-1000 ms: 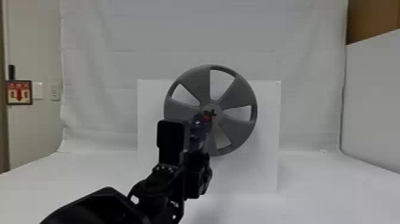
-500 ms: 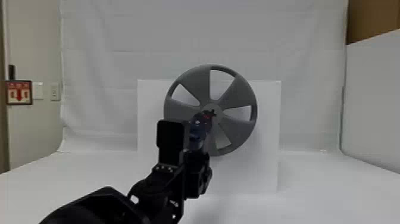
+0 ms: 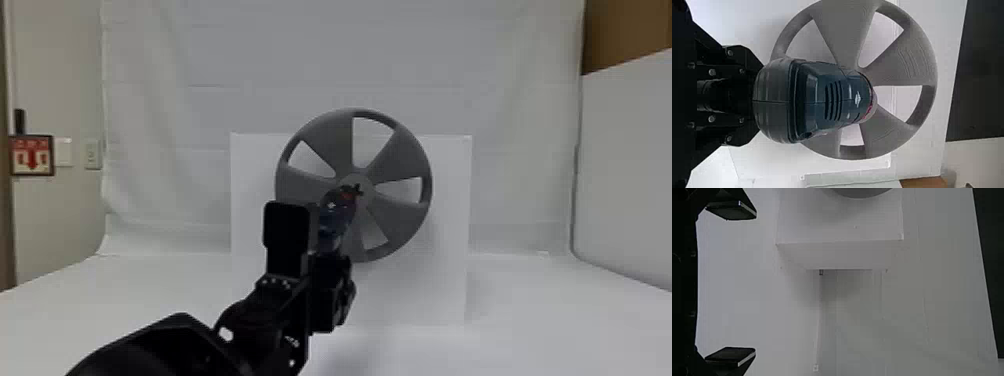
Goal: Grasp the drill and bring into the middle of wheel
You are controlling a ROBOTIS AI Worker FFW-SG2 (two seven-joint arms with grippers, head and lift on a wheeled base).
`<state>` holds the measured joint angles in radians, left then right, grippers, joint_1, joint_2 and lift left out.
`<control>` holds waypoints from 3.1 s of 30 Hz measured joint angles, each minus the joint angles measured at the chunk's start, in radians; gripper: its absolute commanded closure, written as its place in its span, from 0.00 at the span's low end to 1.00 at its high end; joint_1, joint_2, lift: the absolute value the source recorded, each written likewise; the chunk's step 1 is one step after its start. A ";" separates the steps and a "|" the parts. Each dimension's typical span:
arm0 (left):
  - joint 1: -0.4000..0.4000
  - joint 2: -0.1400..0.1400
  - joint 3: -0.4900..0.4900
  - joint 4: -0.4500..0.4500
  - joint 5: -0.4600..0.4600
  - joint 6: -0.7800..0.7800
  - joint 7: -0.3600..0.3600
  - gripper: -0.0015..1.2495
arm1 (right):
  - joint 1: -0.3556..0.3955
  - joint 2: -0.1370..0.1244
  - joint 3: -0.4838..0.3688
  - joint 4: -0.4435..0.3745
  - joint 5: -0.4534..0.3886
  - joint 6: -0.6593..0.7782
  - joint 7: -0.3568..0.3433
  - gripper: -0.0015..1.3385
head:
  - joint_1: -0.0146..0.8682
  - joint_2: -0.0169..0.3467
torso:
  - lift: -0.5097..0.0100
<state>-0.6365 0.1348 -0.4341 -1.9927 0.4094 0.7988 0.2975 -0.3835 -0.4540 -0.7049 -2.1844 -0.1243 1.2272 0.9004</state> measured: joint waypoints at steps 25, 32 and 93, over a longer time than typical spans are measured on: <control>0.084 0.015 0.098 -0.104 -0.046 0.000 -0.199 0.98 | 0.007 0.003 -0.012 0.000 -0.004 0.000 0.000 0.06 | 0.08 0.13 | 0.21; 0.133 0.020 0.196 -0.123 -0.068 -0.001 -0.236 0.98 | 0.008 0.007 -0.014 0.000 -0.006 0.000 0.000 0.06 | 0.08 0.13 | 0.21; 0.149 0.005 0.364 0.246 -0.134 -0.172 -0.258 0.97 | 0.003 0.019 0.013 0.010 0.012 0.000 0.000 0.06 | 0.08 0.13 | 0.21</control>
<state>-0.4871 0.1395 -0.0699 -1.7468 0.2758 0.6263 0.0399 -0.3804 -0.4351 -0.6919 -2.1741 -0.1127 1.2272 0.9004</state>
